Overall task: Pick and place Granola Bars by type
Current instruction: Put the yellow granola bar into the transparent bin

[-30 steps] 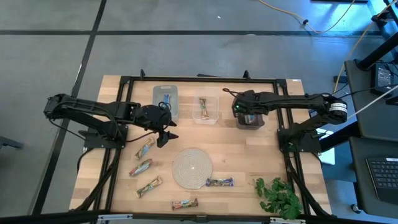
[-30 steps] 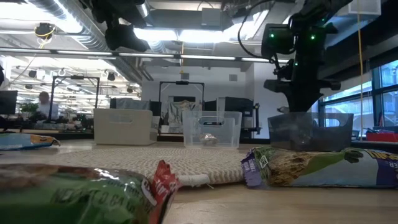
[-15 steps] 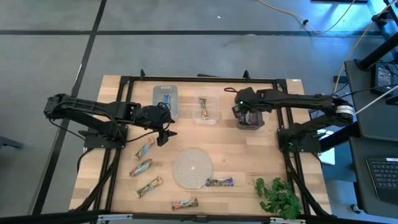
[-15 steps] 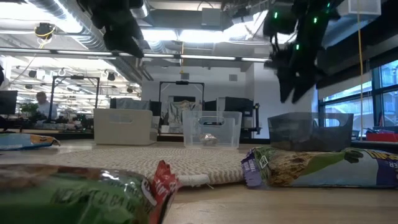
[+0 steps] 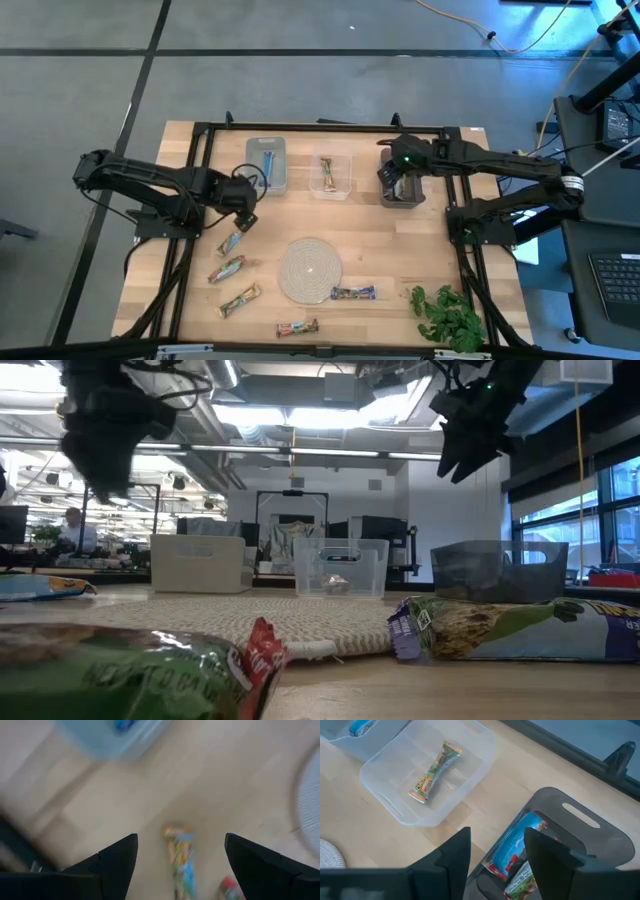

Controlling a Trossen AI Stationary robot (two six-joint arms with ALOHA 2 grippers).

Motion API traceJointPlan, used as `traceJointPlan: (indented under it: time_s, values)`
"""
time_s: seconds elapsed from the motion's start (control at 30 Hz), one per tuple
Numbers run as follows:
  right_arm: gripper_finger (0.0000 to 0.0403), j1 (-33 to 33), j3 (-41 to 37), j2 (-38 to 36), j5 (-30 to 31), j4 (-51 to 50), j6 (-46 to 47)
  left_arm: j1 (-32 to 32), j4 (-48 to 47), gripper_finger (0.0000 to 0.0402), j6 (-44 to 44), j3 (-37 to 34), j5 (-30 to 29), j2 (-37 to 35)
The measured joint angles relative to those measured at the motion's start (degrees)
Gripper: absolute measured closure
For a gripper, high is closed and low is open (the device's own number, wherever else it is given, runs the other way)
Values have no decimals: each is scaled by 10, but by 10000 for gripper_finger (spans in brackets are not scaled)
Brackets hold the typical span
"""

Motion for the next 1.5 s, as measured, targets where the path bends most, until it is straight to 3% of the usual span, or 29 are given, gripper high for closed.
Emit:
traceJointPlan:
  time_s: [0.2,0.4,0.63,0.87,1.17,1.3,1.5]
  values:
    - [216,0,0,6,0,4,-5,-33,-16,112,-69,0,2,61]
    - [216,0,0,10,0,4,-12,-43,-16,112,-138,0,67,136]
    - [216,0,0,9,0,4,-13,-54,-2,112,-184,0,93,199]
    - [216,0,0,9,0,4,-15,-52,53,112,-189,-7,101,232]
    - [216,13,0,9,0,3,-21,-61,131,114,-241,-92,154,227]
    - [216,18,0,9,0,3,-28,-66,154,137,-241,-98,156,227]
    - [216,18,0,9,0,3,-28,-66,170,203,-240,-99,155,224]
